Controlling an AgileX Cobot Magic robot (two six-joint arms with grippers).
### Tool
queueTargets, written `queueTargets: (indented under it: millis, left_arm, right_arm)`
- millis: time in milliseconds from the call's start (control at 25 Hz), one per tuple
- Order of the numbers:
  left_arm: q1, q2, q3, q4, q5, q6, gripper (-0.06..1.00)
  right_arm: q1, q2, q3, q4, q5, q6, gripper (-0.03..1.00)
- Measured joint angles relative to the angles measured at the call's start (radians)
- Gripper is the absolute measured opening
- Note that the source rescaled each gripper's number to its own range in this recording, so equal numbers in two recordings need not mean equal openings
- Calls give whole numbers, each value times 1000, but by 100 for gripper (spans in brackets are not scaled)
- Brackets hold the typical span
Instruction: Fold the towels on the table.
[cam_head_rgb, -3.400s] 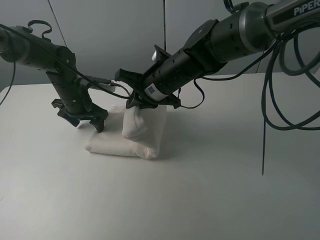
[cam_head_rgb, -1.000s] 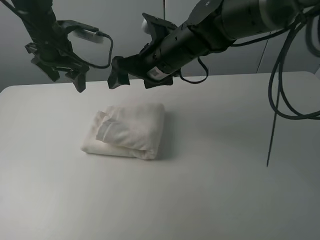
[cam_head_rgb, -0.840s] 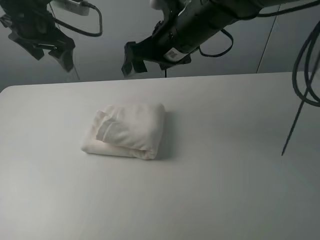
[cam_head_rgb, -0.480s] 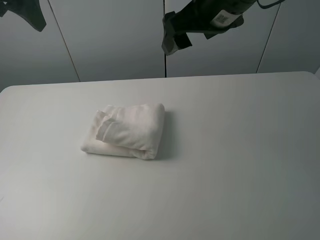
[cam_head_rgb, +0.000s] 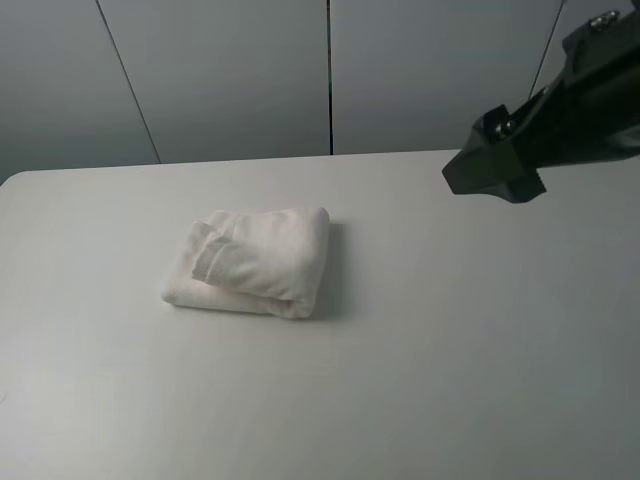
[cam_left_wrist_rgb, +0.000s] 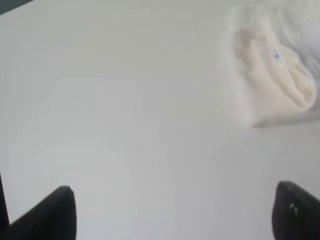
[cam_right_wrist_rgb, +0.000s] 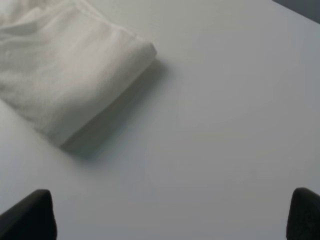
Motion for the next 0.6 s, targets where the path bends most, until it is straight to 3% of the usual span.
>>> queueTargets:
  millis: [200, 400, 600]
  left_arm:
    - [0, -276, 171, -2, 5, -16, 100]
    - [0, -476, 276, -6, 5, -53, 100]
    - [0, -614, 373, -70, 5, -69, 100]
  right_arm:
    - [0, -275, 130, 2, 51, 2, 100]
    - [0, -502, 149, 2, 203, -1, 100]
    - [0, -656, 149, 4, 323, -10, 100]
